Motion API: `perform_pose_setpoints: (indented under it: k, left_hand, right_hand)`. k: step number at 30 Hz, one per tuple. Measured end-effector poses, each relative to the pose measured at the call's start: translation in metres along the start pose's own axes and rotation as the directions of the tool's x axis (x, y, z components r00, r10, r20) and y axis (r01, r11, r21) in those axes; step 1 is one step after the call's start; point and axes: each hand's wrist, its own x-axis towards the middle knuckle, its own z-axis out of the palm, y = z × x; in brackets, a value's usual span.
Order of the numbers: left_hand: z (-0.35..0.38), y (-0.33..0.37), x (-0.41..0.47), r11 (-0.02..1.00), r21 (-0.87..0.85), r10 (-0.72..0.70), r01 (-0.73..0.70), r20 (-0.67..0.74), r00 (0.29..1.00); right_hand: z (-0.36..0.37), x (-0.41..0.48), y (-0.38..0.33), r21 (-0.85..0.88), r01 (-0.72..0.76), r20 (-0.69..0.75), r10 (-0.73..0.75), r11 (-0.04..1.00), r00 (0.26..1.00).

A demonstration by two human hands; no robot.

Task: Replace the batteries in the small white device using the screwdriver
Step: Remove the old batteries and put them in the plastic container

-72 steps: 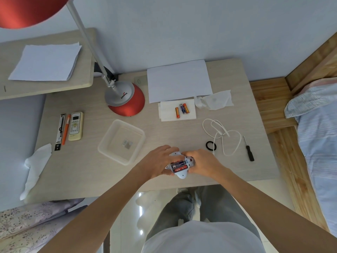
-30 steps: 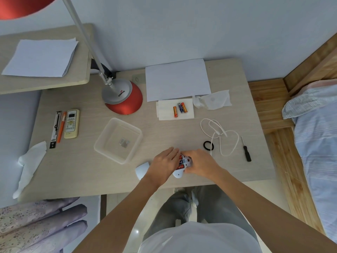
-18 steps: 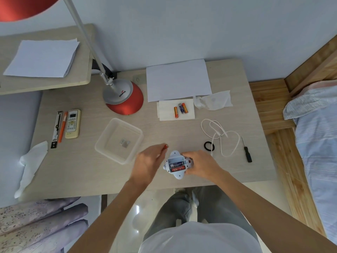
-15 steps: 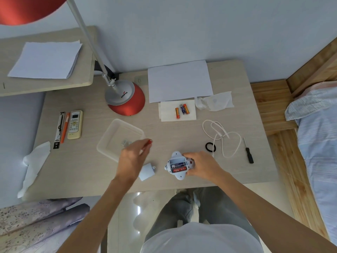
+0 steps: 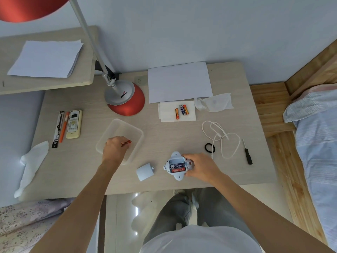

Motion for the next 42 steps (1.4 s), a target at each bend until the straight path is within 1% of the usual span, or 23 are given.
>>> perform_pose_setpoints:
  k: [3,6,8,9,11,13,15,17,18,19,21,22,23,24,26,29,32,37,41,42]
  left_hand:
    - [0.007,-0.001,0.003,0.997,0.082,0.01,-0.012,0.024,1.0]
    - [0.009,-0.003,0.004,0.997,0.082,0.008,-0.01,0.034,0.999]
    - [0.002,0.0,-0.001,0.998,0.065,0.011,-0.012,0.007,1.0]
    - [-0.004,0.005,-0.006,0.998,0.057,0.03,-0.029,-0.028,0.999]
    - [-0.018,0.022,-0.021,0.991,0.053,0.128,-0.122,-0.132,0.983]
    - [-0.029,0.042,-0.039,0.972,0.057,0.236,-0.229,-0.212,0.948]
    - [-0.032,0.063,-0.059,0.946,0.066,0.324,-0.318,-0.223,0.919]
    - [-0.023,0.08,-0.08,0.919,0.073,0.393,-0.386,-0.179,0.902]
    - [-0.016,0.088,-0.09,0.909,0.06,0.417,-0.412,-0.131,0.899]
    - [-0.007,0.094,-0.098,0.901,0.042,0.434,-0.432,-0.052,0.899]
    - [0.012,0.104,-0.113,0.889,0.021,0.448,-0.457,0.164,0.879]
    - [0.023,0.105,-0.118,0.885,0.008,0.449,-0.465,0.246,0.859]
    - [0.035,0.104,-0.122,0.884,-0.011,0.45,-0.467,0.29,0.845]
    - [0.045,0.103,-0.124,0.885,-0.044,0.454,-0.464,0.309,0.836]
    - [0.063,0.101,-0.124,0.892,-0.142,0.451,-0.428,0.305,0.839]
    - [0.081,0.098,-0.122,0.908,-0.315,0.362,-0.275,0.265,0.894]
    - [0.09,0.097,-0.12,0.865,-0.485,0.281,-0.128,0.257,0.924]
    - [0.098,0.105,-0.118,0.815,-0.579,0.229,-0.023,0.286,0.931]
    - [0.095,0.11,-0.115,0.768,-0.638,0.204,0.062,0.335,0.92]
    - [0.093,0.112,-0.115,0.753,-0.652,0.196,0.085,0.346,0.918]
  right_hand:
    - [0.002,0.0,0.001,-0.008,-0.004,-0.002,0.004,1.0,1.0]
    - [0.003,-0.001,0.002,-0.018,-0.008,-0.012,0.007,1.0,1.0]
    - [0.004,-0.002,0.003,-0.018,-0.006,-0.018,0.005,1.0,1.0]
    - [0.005,-0.002,0.003,-0.018,-0.002,-0.019,0.002,1.0,1.0]
    - [0.005,-0.002,0.003,-0.026,0.002,-0.024,-0.003,1.0,1.0]
    - [0.006,-0.002,0.003,-0.029,0.0,-0.031,-0.001,1.0,1.0]
    - [0.006,-0.002,0.003,-0.023,-0.009,-0.033,0.009,1.0,0.999]
    - [0.006,-0.003,0.002,-0.028,-0.01,-0.034,0.009,1.0,0.999]
    - [0.006,-0.003,0.002,-0.033,-0.012,-0.033,0.011,0.999,0.999]
    - [0.007,-0.003,0.002,-0.037,-0.013,-0.031,0.012,0.999,0.999]
    - [0.007,-0.003,0.001,-0.04,-0.013,-0.031,0.012,0.999,0.999]
    - [0.007,-0.003,0.001,-0.046,-0.014,-0.033,0.012,0.999,0.999]
    - [0.007,-0.003,0.001,-0.05,-0.011,-0.033,0.01,0.999,0.999]
    - [0.006,-0.003,0.0,-0.054,-0.009,-0.03,0.008,0.998,1.0]
    - [0.007,-0.004,0.001,-0.059,-0.012,-0.029,0.01,0.998,1.0]
    - [0.01,-0.005,0.001,-0.069,-0.003,-0.048,-0.001,0.998,0.999]
    - [0.01,-0.009,0.001,-0.118,0.015,-0.065,-0.022,0.993,0.998]
    - [0.011,-0.019,0.003,-0.237,0.021,-0.067,-0.038,0.971,0.997]
    - [0.001,-0.029,0.005,-0.362,0.112,-0.085,-0.153,0.925,0.985]
    - [-0.002,-0.031,0.005,-0.4,0.141,-0.069,-0.183,0.906,0.981]
